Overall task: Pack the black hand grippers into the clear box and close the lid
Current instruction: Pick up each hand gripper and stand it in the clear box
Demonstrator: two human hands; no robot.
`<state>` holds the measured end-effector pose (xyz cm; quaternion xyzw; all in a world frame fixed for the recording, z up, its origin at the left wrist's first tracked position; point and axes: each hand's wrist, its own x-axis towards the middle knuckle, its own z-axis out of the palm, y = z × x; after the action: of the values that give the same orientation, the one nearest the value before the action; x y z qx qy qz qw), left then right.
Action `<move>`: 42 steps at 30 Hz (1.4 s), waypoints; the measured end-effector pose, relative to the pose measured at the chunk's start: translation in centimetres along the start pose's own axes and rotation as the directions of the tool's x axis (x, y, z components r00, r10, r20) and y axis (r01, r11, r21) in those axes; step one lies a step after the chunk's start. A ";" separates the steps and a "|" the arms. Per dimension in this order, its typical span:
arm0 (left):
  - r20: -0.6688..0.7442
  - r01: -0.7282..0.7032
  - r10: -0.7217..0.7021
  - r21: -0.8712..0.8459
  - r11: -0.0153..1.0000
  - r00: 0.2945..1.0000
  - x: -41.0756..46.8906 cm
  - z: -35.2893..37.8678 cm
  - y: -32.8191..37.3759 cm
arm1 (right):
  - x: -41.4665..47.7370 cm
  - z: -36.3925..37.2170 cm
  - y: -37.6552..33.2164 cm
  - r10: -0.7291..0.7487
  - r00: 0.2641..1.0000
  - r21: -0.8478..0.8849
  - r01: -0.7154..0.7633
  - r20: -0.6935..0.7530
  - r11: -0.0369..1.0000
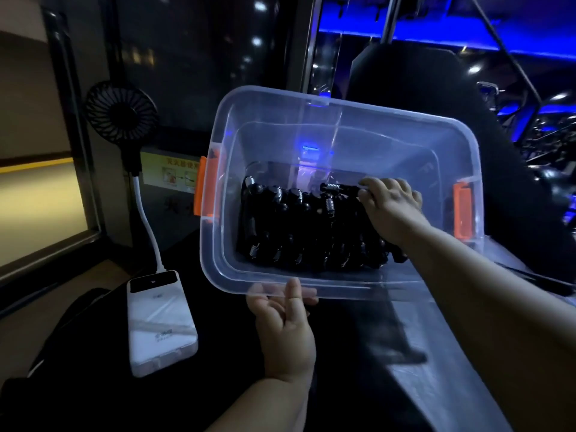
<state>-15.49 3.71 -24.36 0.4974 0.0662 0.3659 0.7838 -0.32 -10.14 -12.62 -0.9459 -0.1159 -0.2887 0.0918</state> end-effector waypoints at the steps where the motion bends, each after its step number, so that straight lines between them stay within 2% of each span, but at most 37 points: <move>1: 0.001 0.002 -0.002 0.004 1.000 1.000 0.0 0.0 0.0 | -0.7 -0.2 0.2 0.002 1.000 0.013 -0.002 -0.008 1.000; 10: 0.000 -0.043 0.043 0.062 0.997 0.999 -0.1 0.0 0.0 | -8.0 -1.9 2.9 0.067 0.998 0.054 -0.068 0.017 0.996; 14: -0.011 -0.044 0.045 0.066 0.997 0.999 -0.3 0.0 -0.2 | -11.5 -2.8 4.6 -0.063 0.994 0.123 0.075 -0.093 0.990; 17: -0.022 -0.057 0.059 0.073 0.996 0.998 -0.4 0.0 -0.3 | -14.2 -3.5 6.0 -0.064 0.982 0.164 0.094 -0.179 0.982; 21: -0.020 -0.074 0.076 0.075 0.994 0.997 -0.6 0.1 -0.3 | -17.6 -4.0 8.7 0.093 0.979 0.188 -0.058 -0.183 0.980; 25: -0.016 -0.072 0.073 0.067 0.995 0.997 -0.6 0.2 -0.4 | -19.7 -4.7 12.7 0.371 0.925 0.066 -0.367 -0.084 0.928; 28: -0.011 -0.072 0.073 0.059 0.996 0.997 -0.6 0.2 -0.4 | -21.2 -5.2 15.5 0.556 0.831 -0.115 -0.549 0.031 0.828; 31: -0.014 -0.066 0.067 0.062 0.996 0.998 -0.7 0.2 -0.4 | -22.7 -5.4 17.9 0.721 0.681 -0.266 -0.677 0.125 0.686; 33: -0.015 -0.070 0.071 0.068 0.995 0.997 -0.7 0.2 -0.5 | -23.6 -5.4 18.9 0.775 0.614 -0.308 -0.715 0.153 0.627; 34: -0.015 -0.071 0.072 0.068 0.995 0.997 -0.7 0.2 -0.5 | -23.8 -5.4 19.0 0.775 0.611 -0.320 -0.711 0.159 0.626; 42: -0.012 -0.083 0.084 0.093 0.992 0.996 -0.7 0.2 -0.5 | -23.8 -5.6 17.8 0.735 0.668 -0.372 -0.657 0.117 0.656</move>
<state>-15.65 2.96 -24.86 0.5325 0.0687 0.3990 0.7433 -17.56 -32.50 -23.47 -0.9480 0.2927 -0.1195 0.0363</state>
